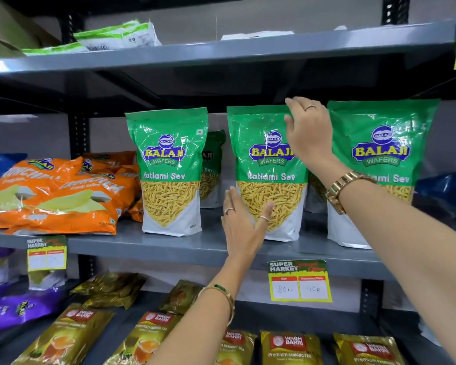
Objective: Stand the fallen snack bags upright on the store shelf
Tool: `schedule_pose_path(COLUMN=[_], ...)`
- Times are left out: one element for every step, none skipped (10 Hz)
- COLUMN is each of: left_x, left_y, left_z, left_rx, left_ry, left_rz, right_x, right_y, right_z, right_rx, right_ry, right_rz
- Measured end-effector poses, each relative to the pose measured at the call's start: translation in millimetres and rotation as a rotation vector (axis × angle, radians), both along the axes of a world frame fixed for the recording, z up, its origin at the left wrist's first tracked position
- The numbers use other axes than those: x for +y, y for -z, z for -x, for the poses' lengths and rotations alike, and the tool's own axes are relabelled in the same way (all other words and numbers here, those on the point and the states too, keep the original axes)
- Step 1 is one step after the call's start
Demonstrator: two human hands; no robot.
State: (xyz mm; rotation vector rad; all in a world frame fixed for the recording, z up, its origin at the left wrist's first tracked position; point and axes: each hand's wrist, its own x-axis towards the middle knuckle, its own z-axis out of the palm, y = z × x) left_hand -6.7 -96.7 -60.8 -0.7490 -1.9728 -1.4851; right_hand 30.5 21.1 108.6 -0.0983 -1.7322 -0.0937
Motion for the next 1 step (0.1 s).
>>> schedule_pose_path(left_x=[3.0], left_y=[-2.0], left_z=[-4.0], left_rx=[0.080], left_ry=[-0.063], left_rz=[-0.012], right_x=[10.7], right_y=[30.5], right_z=[-1.1], right_rx=[0.105], right_ry=[0.069], right_rz=[-0.068])
